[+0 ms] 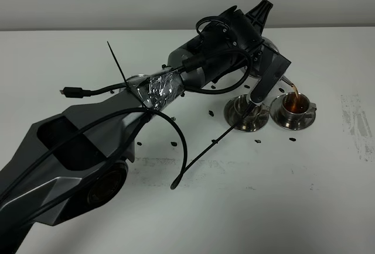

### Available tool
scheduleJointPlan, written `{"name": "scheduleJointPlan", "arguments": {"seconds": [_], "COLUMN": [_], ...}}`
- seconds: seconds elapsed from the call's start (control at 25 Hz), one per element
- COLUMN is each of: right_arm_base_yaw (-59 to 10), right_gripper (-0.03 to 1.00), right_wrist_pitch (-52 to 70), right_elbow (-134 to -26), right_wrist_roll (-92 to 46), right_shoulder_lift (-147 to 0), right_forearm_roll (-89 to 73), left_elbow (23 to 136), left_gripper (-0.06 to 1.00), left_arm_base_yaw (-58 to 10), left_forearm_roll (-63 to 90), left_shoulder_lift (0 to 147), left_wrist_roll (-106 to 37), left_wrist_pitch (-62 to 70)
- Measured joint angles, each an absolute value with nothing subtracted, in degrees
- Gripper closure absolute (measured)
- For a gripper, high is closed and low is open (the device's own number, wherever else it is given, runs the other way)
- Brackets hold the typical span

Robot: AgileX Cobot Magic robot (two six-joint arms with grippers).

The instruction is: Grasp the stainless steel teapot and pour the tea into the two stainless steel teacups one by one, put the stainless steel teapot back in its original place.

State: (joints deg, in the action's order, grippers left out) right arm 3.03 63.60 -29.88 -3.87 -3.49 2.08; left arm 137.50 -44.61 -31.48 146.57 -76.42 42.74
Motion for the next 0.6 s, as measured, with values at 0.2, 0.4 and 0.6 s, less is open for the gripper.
{"name": "scheduleJointPlan", "arguments": {"seconds": [0.2,0.4,0.6], "right_arm_base_yaw": [3.03,3.03,3.03], "right_gripper": [0.78,0.78,0.78], "right_wrist_pitch": [63.60,63.60,63.60], "right_elbow": [-29.88,-29.88,-29.88], "right_wrist_roll": [-3.87,-3.87,-3.87], "right_shoulder_lift": [-3.49,-3.49,-3.49], "right_forearm_roll": [2.08,2.08,2.08], "left_elbow": [137.44,136.81,136.39], "left_gripper": [0.76,0.76,0.76], "left_arm_base_yaw": [-44.78,-45.30,-45.78], "left_forearm_roll": [-32.30,-33.80,-34.06], "left_shoulder_lift": [146.57,146.57,146.57], "left_wrist_roll": [-76.42,-76.39,-76.35], "left_wrist_pitch": [42.88,42.82,42.82]}}
